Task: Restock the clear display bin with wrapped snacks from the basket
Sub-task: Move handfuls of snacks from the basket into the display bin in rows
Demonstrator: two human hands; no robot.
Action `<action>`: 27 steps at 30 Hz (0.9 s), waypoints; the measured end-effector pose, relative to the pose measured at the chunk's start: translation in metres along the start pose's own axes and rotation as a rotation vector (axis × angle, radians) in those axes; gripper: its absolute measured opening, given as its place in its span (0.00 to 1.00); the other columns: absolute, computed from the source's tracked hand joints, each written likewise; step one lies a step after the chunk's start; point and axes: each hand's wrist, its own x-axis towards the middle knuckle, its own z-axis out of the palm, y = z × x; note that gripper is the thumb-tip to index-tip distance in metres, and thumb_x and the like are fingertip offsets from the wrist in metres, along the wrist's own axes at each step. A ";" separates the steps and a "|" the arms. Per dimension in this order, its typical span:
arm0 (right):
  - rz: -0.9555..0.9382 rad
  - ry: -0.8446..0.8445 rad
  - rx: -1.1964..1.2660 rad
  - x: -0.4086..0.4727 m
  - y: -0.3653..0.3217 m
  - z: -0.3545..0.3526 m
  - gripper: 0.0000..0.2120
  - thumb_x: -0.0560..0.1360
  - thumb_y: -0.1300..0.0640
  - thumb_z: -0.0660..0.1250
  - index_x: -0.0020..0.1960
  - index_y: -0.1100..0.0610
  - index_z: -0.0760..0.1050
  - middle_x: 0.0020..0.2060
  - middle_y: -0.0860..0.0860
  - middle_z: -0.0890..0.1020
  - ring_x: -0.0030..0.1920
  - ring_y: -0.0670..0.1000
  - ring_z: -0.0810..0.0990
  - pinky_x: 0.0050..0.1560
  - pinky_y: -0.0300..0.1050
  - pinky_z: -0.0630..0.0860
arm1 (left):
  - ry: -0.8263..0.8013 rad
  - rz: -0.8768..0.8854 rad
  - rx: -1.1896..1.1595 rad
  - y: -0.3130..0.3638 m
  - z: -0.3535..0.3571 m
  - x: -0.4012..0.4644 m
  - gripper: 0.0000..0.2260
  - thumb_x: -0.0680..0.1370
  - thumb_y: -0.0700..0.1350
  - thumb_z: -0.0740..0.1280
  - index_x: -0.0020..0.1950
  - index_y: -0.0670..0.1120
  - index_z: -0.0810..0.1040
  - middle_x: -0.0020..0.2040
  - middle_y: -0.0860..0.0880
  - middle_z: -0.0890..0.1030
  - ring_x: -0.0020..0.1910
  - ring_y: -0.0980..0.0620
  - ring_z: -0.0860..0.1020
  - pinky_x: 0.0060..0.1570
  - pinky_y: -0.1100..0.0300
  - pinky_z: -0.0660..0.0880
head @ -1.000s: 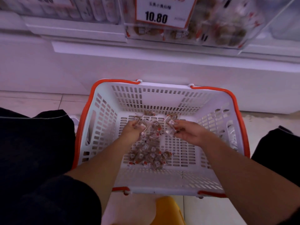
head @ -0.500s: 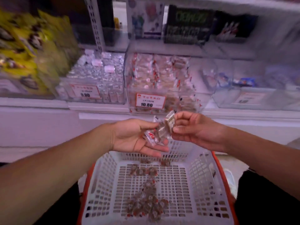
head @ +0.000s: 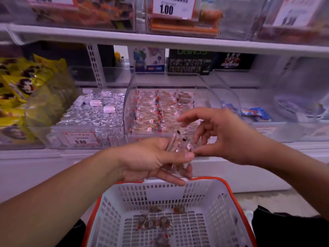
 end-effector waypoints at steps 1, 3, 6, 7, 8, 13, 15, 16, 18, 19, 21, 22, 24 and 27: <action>0.007 -0.014 0.001 0.001 0.003 -0.001 0.32 0.64 0.65 0.81 0.64 0.50 0.74 0.55 0.47 0.81 0.43 0.51 0.81 0.41 0.42 0.80 | 0.000 0.001 0.028 0.001 -0.001 0.002 0.15 0.72 0.46 0.71 0.55 0.43 0.76 0.48 0.41 0.81 0.50 0.44 0.83 0.43 0.55 0.83; 0.044 -0.064 0.048 0.002 0.006 0.001 0.33 0.66 0.63 0.80 0.67 0.50 0.72 0.56 0.47 0.81 0.52 0.50 0.81 0.44 0.45 0.79 | 0.004 0.000 0.083 0.006 -0.005 0.004 0.15 0.71 0.47 0.71 0.55 0.42 0.75 0.45 0.43 0.82 0.44 0.47 0.84 0.33 0.60 0.81; 0.090 -0.111 0.200 0.005 0.009 0.002 0.32 0.68 0.66 0.77 0.68 0.51 0.72 0.55 0.46 0.81 0.58 0.49 0.79 0.47 0.41 0.78 | 0.015 -0.001 0.124 0.013 -0.012 0.005 0.15 0.71 0.47 0.75 0.52 0.42 0.77 0.42 0.45 0.82 0.41 0.50 0.84 0.26 0.63 0.78; 0.093 -0.115 0.234 0.005 0.009 0.000 0.31 0.67 0.66 0.77 0.67 0.51 0.73 0.51 0.44 0.81 0.54 0.49 0.79 0.46 0.40 0.77 | 0.019 -0.004 0.144 0.015 -0.012 0.006 0.15 0.70 0.47 0.77 0.50 0.43 0.77 0.41 0.45 0.83 0.39 0.51 0.84 0.24 0.64 0.76; 0.088 -0.118 0.246 0.005 0.009 -0.001 0.30 0.67 0.66 0.78 0.66 0.52 0.74 0.48 0.45 0.81 0.50 0.50 0.78 0.45 0.41 0.76 | 0.028 -0.009 0.174 0.016 -0.012 0.007 0.14 0.70 0.46 0.77 0.50 0.43 0.77 0.40 0.46 0.83 0.36 0.52 0.83 0.22 0.65 0.74; 0.049 -0.174 0.137 0.006 -0.001 -0.004 0.18 0.67 0.62 0.79 0.55 0.53 0.81 0.45 0.64 0.80 0.38 0.57 0.74 0.43 0.65 0.75 | 0.084 -0.011 0.291 0.020 -0.004 0.018 0.12 0.66 0.46 0.71 0.47 0.46 0.79 0.36 0.46 0.82 0.29 0.53 0.80 0.19 0.69 0.66; 0.041 -0.178 0.086 0.007 -0.006 -0.008 0.16 0.67 0.64 0.79 0.51 0.53 0.80 0.43 0.59 0.82 0.38 0.62 0.77 0.45 0.67 0.75 | 0.071 -0.023 0.277 0.027 -0.001 0.018 0.08 0.66 0.51 0.69 0.40 0.49 0.83 0.37 0.46 0.82 0.29 0.52 0.80 0.20 0.69 0.65; 0.032 -0.180 0.037 0.007 -0.008 -0.011 0.15 0.67 0.65 0.78 0.49 0.53 0.80 0.41 0.55 0.83 0.40 0.62 0.78 0.45 0.64 0.76 | 0.057 -0.016 0.244 0.030 -0.002 0.017 0.11 0.68 0.55 0.68 0.40 0.49 0.84 0.38 0.44 0.83 0.29 0.51 0.80 0.21 0.69 0.66; -0.012 -0.157 -0.129 0.008 -0.011 -0.016 0.14 0.65 0.63 0.78 0.46 0.52 0.79 0.38 0.48 0.82 0.38 0.53 0.79 0.40 0.51 0.76 | 0.078 0.007 0.151 0.034 -0.003 0.016 0.18 0.73 0.60 0.62 0.43 0.49 0.84 0.42 0.40 0.83 0.30 0.49 0.80 0.21 0.68 0.66; -0.033 -0.140 -0.198 0.008 -0.013 -0.016 0.14 0.64 0.61 0.79 0.46 0.51 0.79 0.38 0.46 0.82 0.37 0.49 0.79 0.39 0.46 0.75 | 0.142 0.023 0.131 0.033 -0.002 0.017 0.20 0.75 0.61 0.59 0.44 0.48 0.83 0.42 0.39 0.84 0.28 0.48 0.79 0.20 0.68 0.65; -0.052 -0.128 -0.239 0.011 -0.017 -0.014 0.15 0.64 0.55 0.80 0.47 0.49 0.79 0.39 0.45 0.82 0.38 0.49 0.79 0.39 0.45 0.75 | 0.377 0.094 0.222 0.029 0.001 0.021 0.22 0.79 0.59 0.53 0.47 0.46 0.81 0.37 0.40 0.84 0.24 0.48 0.77 0.19 0.67 0.64; -0.060 -0.125 -0.252 0.013 -0.019 -0.011 0.15 0.65 0.53 0.81 0.48 0.49 0.79 0.40 0.44 0.82 0.40 0.48 0.79 0.40 0.43 0.75 | 0.498 0.149 0.284 0.027 0.002 0.024 0.22 0.80 0.57 0.52 0.48 0.45 0.80 0.37 0.38 0.84 0.24 0.47 0.77 0.18 0.67 0.64; -0.074 -0.101 -0.313 0.017 -0.020 -0.006 0.15 0.65 0.53 0.80 0.49 0.48 0.80 0.39 0.41 0.81 0.41 0.45 0.78 0.41 0.37 0.73 | 0.636 0.247 0.305 0.026 0.005 0.029 0.23 0.80 0.57 0.50 0.46 0.42 0.78 0.44 0.34 0.82 0.30 0.43 0.80 0.21 0.63 0.70; -0.073 -0.072 -0.410 0.027 -0.021 -0.010 0.14 0.64 0.52 0.76 0.49 0.48 0.80 0.39 0.41 0.80 0.40 0.43 0.78 0.40 0.33 0.72 | 0.649 0.285 0.287 0.033 0.000 0.033 0.25 0.76 0.65 0.48 0.45 0.47 0.75 0.47 0.38 0.83 0.36 0.44 0.82 0.30 0.59 0.74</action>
